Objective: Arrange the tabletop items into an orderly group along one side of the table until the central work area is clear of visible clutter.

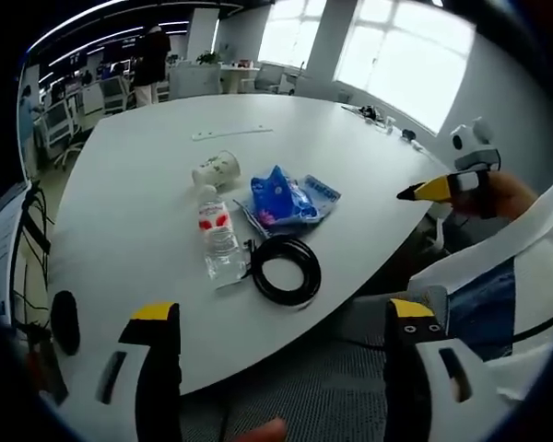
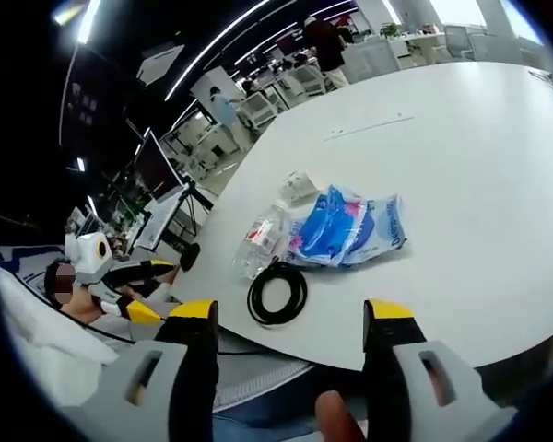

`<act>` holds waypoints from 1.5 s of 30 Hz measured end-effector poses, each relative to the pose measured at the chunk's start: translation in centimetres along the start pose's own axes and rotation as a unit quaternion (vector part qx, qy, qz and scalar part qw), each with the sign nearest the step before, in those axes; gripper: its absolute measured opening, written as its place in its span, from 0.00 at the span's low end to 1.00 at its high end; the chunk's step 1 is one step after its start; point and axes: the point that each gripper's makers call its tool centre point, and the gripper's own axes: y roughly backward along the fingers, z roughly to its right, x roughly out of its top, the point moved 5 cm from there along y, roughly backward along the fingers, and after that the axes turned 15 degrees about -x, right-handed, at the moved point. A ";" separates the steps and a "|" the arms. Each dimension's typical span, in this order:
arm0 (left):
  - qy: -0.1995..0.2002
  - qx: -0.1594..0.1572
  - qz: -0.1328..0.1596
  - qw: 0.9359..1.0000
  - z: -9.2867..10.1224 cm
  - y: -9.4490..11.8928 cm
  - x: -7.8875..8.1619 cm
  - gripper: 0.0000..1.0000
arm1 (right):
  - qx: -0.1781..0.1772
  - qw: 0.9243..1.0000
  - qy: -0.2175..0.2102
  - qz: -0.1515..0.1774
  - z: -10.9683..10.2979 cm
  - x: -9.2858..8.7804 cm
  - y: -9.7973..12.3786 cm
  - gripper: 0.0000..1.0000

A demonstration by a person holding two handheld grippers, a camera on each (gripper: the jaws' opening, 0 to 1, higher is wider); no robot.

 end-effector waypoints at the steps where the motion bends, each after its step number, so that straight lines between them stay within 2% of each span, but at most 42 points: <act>1: 0.000 -0.001 0.001 1.000 0.0 0.1 -0.1 0.94 | -0.001 1.000 0.001 0.001 0.0 0.0 0.0 0.63; 8: -0.010 -0.007 0.004 1.000 -0.1 1.0 -1.0 0.93 | -0.007 0.999 0.027 0.020 0.0 1.3 0.0 0.62; 12: -0.010 -0.002 -0.004 1.000 0.0 1.4 -1.4 0.93 | 0.008 0.999 0.036 0.029 0.3 3.1 -0.1 0.60; 16: 0.011 0.010 0.010 1.000 0.2 1.6 -1.3 0.92 | 0.013 0.998 0.048 0.026 0.8 5.2 -0.9 0.59; 18: 0.009 0.012 0.015 1.000 0.8 1.6 -1.0 0.92 | 0.027 0.997 0.065 0.032 0.3 6.4 -1.3 0.59; 22: 0.009 0.024 0.007 1.000 1.3 1.4 -0.9 0.91 | 0.045 0.996 0.074 0.022 0.2 8.5 -3.3 0.57; 26: 0.028 0.035 0.017 0.999 1.4 1.3 -0.7 0.91 | 0.070 0.992 0.106 0.015 -0.6 10.5 -4.9 0.56; 29: 0.034 0.049 0.009 0.998 1.3 0.9 -0.5 0.91 | 0.081 0.992 0.098 0.002 -0.9 11.8 -6.1 0.55; 33: 0.048 0.066 0.016 0.997 1.4 0.0 0.8 0.91 | 0.121 0.987 0.102 -0.004 -1.6 13.8 -7.4 0.54; 35: 0.047 0.080 0.025 0.995 1.8 -0.3 1.7 0.91 | 0.127 0.986 0.109 -0.010 -1.7 14.4 -8.1 0.53; 38: 0.044 0.095 0.028 0.994 2.3 -0.5 2.2 0.92 | 0.136 0.984 0.117 -0.022 -1.7 15.7 -10.0 0.51; 42: 0.060 0.101 0.024 0.993 3.0 -1.1 1.5 0.92 | 0.150 0.980 0.129 -0.031 -1.9 17.4 -12.2 0.49; 45: 0.067 0.110 -0.001 0.992 3.0 -1.4 0.6 0.91 | 0.161 0.976 0.142 -0.031 -2.4 18.0 -13.3 0.49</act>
